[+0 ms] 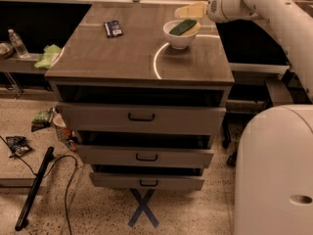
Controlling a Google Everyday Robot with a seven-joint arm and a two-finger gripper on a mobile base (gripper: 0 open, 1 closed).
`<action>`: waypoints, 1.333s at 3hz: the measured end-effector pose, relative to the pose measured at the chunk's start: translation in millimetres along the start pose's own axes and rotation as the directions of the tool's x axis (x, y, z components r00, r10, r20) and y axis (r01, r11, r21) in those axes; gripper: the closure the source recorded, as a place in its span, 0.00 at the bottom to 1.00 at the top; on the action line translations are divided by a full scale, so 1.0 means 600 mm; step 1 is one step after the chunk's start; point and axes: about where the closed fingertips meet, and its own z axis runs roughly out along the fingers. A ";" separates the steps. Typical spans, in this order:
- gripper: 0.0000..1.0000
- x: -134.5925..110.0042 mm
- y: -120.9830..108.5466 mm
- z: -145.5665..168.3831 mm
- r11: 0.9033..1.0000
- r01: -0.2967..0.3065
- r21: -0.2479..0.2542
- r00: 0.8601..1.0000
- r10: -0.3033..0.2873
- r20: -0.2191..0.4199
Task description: Pick sponge from white bowl and place on counter
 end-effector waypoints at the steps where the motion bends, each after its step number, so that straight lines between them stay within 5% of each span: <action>1: 0.00 0.012 0.012 0.033 0.999 -0.037 -0.010 0.999 0.037 -0.009; 4: 0.70 0.045 0.022 0.063 0.996 -0.085 -0.010 0.996 0.085 -0.036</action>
Offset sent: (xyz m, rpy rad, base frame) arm 0.0132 0.0254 -0.0374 0.0614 0.0734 -0.0323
